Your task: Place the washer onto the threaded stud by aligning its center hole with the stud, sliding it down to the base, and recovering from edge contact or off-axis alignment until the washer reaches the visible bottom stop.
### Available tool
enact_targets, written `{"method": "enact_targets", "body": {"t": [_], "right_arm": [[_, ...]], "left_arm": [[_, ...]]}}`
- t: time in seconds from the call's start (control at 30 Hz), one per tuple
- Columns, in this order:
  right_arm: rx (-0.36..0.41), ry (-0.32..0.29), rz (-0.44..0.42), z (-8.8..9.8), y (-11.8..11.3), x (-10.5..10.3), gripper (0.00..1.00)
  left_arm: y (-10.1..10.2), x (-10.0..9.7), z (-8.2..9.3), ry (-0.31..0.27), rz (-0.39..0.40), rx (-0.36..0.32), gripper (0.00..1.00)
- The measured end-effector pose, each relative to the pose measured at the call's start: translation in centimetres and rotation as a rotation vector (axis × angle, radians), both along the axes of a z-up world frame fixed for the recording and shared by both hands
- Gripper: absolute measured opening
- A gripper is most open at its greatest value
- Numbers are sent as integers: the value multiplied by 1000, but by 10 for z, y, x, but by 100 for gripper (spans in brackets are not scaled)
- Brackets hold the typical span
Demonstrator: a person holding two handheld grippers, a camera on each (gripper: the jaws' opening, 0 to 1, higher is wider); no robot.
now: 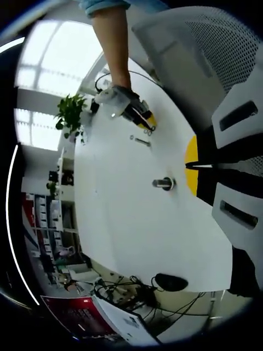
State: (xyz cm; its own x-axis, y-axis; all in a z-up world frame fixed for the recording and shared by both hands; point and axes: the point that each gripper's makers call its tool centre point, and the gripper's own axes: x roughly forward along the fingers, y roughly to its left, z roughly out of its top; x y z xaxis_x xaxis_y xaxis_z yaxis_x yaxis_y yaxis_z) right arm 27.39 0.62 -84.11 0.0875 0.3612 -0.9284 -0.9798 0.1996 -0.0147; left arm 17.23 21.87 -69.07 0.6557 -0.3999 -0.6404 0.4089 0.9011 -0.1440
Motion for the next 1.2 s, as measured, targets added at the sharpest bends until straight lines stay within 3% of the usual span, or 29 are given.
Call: {"method": "enact_targets", "body": {"t": [0.4, 0.87, 1.2], "right_arm": [[-4, -13, -8, 4, -6, -2, 14], [115, -70, -49, 57, 18, 22, 14], [135, -101, -46, 67, 30, 29, 14]], "left_arm": [[0, 1, 0, 3, -3, -2, 0], [0, 2, 0, 0, -3, -4, 0], [0, 2, 1, -1, -3, -6, 0]]}}
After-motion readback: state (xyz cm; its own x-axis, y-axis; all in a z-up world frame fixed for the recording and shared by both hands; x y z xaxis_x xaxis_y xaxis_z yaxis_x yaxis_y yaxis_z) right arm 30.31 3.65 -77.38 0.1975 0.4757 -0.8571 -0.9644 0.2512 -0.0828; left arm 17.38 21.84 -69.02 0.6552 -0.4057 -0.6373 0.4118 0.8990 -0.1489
